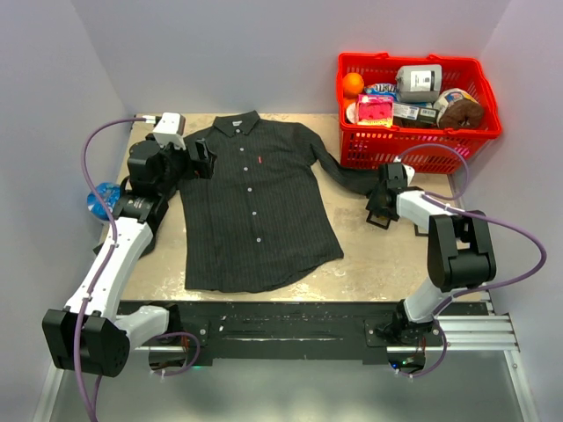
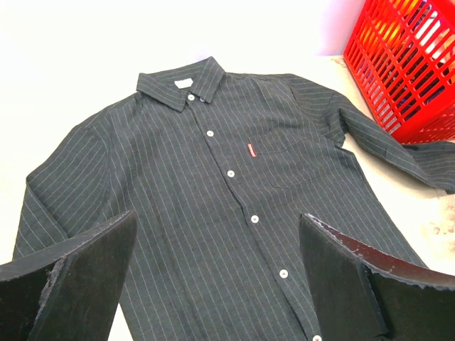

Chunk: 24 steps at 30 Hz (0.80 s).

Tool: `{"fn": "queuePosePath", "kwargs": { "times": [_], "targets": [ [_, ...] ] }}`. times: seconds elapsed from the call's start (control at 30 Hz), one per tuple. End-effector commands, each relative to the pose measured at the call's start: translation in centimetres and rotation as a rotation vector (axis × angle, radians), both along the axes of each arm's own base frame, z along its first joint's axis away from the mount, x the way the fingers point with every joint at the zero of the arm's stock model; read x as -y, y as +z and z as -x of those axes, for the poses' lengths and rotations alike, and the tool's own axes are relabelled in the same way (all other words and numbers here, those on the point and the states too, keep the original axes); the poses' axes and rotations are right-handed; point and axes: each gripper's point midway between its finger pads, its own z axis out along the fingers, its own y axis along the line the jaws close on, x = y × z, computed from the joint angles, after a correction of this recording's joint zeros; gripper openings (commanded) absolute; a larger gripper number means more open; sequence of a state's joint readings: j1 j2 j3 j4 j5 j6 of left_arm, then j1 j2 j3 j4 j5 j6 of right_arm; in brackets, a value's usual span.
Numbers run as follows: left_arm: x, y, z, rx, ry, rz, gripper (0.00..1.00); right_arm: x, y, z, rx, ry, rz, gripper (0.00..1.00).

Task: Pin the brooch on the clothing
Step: Pick up the brooch from the brooch box.

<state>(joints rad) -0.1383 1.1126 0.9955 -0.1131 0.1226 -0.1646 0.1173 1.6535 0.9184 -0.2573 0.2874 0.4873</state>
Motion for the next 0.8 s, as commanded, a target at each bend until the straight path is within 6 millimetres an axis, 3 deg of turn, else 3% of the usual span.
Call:
{"fn": "queuePosePath", "kwargs": {
  "times": [0.0,0.47,0.77],
  "targets": [
    [0.3,1.6,0.0,0.061,-0.009,0.007,0.99,-1.2,-1.1,1.5,-0.035,0.006,-0.073,0.53],
    [0.4,1.3,-0.1,0.058,-0.010,0.010,0.99,-2.8,-1.4,1.1,-0.019,0.016,-0.160,0.39],
    [0.5,1.3,-0.1,0.056,-0.012,0.009,0.99,-3.5,0.5,0.5,0.044,0.029,-0.201,0.33]
  ]
}}
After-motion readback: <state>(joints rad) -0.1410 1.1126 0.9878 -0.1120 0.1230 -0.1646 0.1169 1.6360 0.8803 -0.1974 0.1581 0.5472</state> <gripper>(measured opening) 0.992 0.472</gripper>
